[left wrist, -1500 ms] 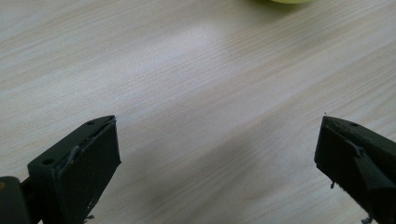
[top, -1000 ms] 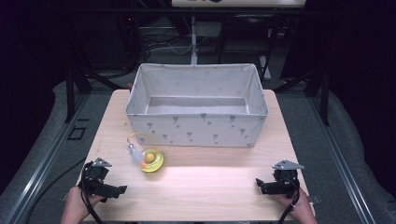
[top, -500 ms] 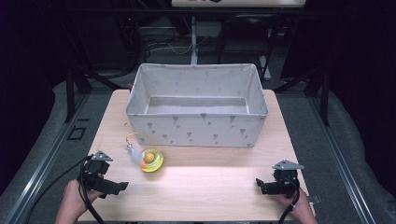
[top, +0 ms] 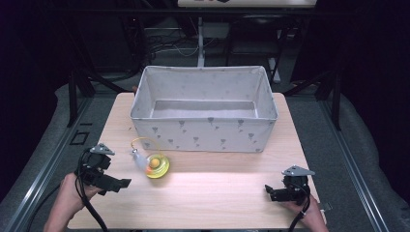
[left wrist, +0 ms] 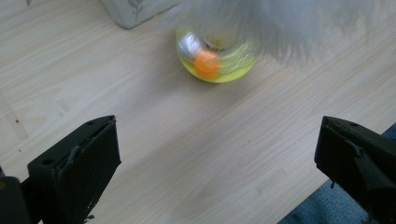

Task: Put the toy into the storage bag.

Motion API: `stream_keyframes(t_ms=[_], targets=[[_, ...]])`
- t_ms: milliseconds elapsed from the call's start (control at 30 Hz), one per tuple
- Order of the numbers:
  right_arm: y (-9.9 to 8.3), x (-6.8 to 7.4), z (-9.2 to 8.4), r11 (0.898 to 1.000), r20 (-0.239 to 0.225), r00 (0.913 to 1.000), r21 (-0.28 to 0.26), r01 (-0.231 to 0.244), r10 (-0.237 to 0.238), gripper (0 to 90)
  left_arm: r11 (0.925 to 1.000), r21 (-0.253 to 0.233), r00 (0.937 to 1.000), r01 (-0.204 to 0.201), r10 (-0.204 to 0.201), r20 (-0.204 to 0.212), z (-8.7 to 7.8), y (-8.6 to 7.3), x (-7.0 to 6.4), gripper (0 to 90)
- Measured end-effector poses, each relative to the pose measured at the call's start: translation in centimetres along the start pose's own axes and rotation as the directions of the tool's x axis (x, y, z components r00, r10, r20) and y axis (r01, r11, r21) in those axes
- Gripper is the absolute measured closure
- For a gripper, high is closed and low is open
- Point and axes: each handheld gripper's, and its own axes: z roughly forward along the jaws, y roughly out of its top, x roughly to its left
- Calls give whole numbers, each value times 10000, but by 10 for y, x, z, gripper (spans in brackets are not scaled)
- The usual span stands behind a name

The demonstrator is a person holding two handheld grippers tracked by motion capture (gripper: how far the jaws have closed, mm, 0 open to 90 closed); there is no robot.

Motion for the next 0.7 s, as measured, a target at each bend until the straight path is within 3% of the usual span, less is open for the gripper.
stream_keyframes(t_ms=[367,700], targets=[[0,0,0,10000,1,10000,-8,0,0,0,9976,-103,9976,-683,682,-104,-28,36,-6,2],[0,0,0,10000,1,10000,-1,5,-5,0,9886,-223,9887,-1492,1488,-167,-41,75,-13,1]])
